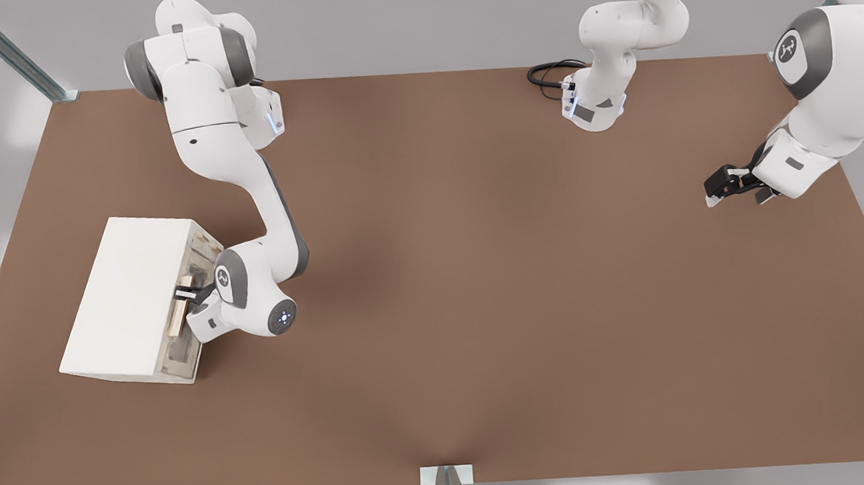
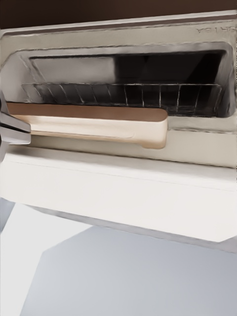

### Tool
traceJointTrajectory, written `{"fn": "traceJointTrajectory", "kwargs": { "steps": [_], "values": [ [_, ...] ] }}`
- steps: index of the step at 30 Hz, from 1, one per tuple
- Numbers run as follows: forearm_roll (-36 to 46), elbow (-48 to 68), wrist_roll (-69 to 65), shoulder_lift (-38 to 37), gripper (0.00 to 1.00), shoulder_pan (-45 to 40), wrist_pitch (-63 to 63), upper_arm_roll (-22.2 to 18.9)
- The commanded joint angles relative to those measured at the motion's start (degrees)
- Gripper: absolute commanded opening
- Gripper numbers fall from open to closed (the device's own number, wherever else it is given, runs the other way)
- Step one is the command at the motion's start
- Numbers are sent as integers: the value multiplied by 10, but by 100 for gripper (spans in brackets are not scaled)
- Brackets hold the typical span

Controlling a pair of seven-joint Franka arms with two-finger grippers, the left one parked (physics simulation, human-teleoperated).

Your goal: Keep left arm still and open the oven door with right arm

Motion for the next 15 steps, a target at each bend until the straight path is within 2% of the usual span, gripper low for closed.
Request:
{"fn": "traceJointTrajectory", "kwargs": {
  "steps": [1, 10, 13, 15],
  "values": [
    [0, 0, 75, 0, 0, 0, 3, 0],
    [-1, -7, 72, -2, 0, 2, 5, 1],
    [13, 5, 103, 0, 0, 34, 0, 6],
    [37, 33, 133, -1, 0, 36, -4, 36]
  ]
}}
